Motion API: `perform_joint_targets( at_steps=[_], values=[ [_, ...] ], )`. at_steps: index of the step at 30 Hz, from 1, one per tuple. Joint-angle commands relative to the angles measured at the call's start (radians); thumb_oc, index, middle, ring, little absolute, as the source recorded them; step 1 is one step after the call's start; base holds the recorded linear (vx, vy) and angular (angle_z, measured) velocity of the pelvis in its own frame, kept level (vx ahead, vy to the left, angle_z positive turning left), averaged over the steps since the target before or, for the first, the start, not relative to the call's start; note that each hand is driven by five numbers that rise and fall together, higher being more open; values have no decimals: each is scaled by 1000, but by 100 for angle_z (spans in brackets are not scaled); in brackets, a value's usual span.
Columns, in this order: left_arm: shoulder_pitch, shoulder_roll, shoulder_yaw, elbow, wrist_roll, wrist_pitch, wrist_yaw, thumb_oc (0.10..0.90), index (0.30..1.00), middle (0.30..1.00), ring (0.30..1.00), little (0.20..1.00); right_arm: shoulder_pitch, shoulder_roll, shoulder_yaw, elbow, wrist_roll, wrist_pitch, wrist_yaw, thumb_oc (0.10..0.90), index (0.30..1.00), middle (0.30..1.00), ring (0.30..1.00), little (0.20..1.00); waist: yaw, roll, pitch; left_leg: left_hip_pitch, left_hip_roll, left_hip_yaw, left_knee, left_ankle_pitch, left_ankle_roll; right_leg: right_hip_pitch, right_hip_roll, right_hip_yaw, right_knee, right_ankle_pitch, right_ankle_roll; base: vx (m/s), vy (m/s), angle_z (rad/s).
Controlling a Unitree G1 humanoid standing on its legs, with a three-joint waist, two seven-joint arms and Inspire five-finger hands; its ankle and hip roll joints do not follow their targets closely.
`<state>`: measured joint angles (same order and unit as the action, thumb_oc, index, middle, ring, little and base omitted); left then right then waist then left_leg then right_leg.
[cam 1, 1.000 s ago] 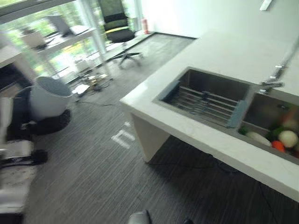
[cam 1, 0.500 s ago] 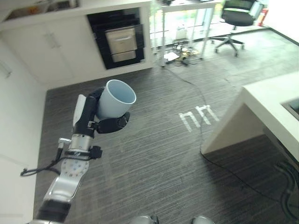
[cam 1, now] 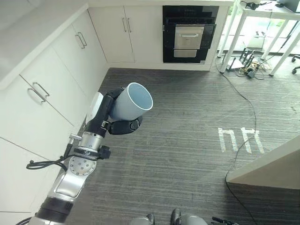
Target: Place the dishes in the dishwasher.
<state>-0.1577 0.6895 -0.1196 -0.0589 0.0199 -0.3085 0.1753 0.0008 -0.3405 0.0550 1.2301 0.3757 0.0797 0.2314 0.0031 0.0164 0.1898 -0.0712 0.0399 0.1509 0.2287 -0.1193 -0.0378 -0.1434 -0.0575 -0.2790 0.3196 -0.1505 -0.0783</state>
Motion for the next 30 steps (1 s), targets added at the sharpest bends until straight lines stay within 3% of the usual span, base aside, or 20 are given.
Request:
perform_joint_targets(
  at_steps=[1, 5, 10, 11, 15, 16, 18, 20, 21, 23, 26, 29, 30],
  values=[
    [-160, 42, 106, -94, -52, -78, 10, 400, 300, 300, 300, 300, 36, -16, -48, 41, 42, -22, 39, 800, 900, 900, 900, 900, -41, 19, -38, -96, 54, 1, 71, 24, -45, 75, -60, 28, -20, -18, 188, 13, 154, 69],
    [-170, 63, 98, -75, -51, -77, 1, 400, 300, 300, 300, 300, 41, -13, -55, 61, 17, -33, 60, 800, 900, 900, 900, 900, -61, 36, -65, -87, 56, 10, 71, -13, -47, 49, -84, 28, -20, -10, 205, 33, 127, 3],
    [-163, 67, 81, -78, -53, -73, -15, 400, 300, 300, 300, 300, 37, 7, -36, 62, 9, -50, 60, 800, 900, 900, 900, 900, -66, 35, -81, -77, 53, 17, 71, -33, -43, 41, -95, 34, -20, -5, 219, 23, 27, -14],
    [-169, 11, 44, -53, -172, -23, 31, 400, 300, 300, 300, 300, 26, 16, -75, 75, 118, 12, 15, 800, 900, 900, 900, 900, -83, 41, -41, -81, -4, -39, 71, -37, 11, 34, -10, 135, -20, 4, 187, 33, -39, -2],
    [-203, -13, 26, -23, -170, -29, 31, 400, 300, 300, 300, 300, 31, 31, -31, 74, 51, -28, 39, 800, 900, 900, 900, 900, -107, 28, -49, -48, -21, -22, 71, -36, 16, 31, -2, 168, -20, -13, 165, 102, -73, 3],
    [-199, -16, 30, -21, -169, -29, 29, 400, 300, 300, 300, 300, 26, 26, -22, 63, 43, -26, 47, 800, 900, 900, 900, 900, -100, 7, -38, -28, -52, -12, 71, -24, 23, 46, -17, 180, -20, -16, 154, 214, -34, -5],
    [-194, -15, 43, -18, -178, -20, 15, 400, 300, 300, 300, 300, 26, 20, -10, 60, 28, -65, 36, 800, 900, 900, 900, 900, -77, -3, -13, -72, -85, -38, 71, 34, 17, 78, -3, 201, -20, -17, 146, 272, 23, -16],
    [-183, -19, 50, -13, -176, -31, 13, 400, 300, 300, 300, 300, 20, 13, -4, 70, 26, -94, 34, 800, 900, 900, 900, 900, -65, 22, 5, -138, -55, -33, 71, 55, 3, 98, 27, 189, -20, -26, 150, 284, 127, -21],
    [-174, -21, 54, -14, -172, -40, 16, 400, 300, 300, 300, 300, 13, 9, -2, 68, 16, -104, 24, 800, 900, 900, 900, 900, -49, 41, 14, -209, -25, -42, 71, 96, -15, 121, 47, 182, -20, -42, 148, 412, 182, -6],
    [-161, -23, 61, -5, -170, -61, 5, 400, 300, 300, 300, 300, 3, -2, 2, 71, -11, -98, -1, 800, 900, 900, 900, 900, -14, 51, 16, -346, 17, -57, 71, 177, -43, 182, 62, 183, -20, -83, 142, 484, 180, -2],
    [-148, -29, 80, 21, -155, -95, -24, 400, 300, 300, 300, 300, -17, -7, -9, 77, -4, -86, -45, 800, 900, 900, 900, 900, 7, 52, -11, -381, 42, -40, 71, 186, -37, 238, 65, 193, -20, -139, 143, 502, 268, -29],
    [-132, -25, 88, 32, -144, -88, -47, 400, 300, 300, 300, 300, -25, 0, -40, 67, 23, -156, -117, 800, 900, 900, 900, 900, 27, 29, -32, -323, -17, -37, 71, 158, -7, 323, 28, 203, -20, -158, 166, 556, 315, -34],
    [-134, -23, 83, 42, -148, -96, -59, 400, 300, 300, 300, 300, -24, 7, -53, 56, 34, -182, -132, 800, 900, 900, 900, 900, 29, 23, -41, -300, -32, -39, 71, 143, 7, 356, 15, 195, -20, -117, 180, 480, 272, -20]
  ],
)
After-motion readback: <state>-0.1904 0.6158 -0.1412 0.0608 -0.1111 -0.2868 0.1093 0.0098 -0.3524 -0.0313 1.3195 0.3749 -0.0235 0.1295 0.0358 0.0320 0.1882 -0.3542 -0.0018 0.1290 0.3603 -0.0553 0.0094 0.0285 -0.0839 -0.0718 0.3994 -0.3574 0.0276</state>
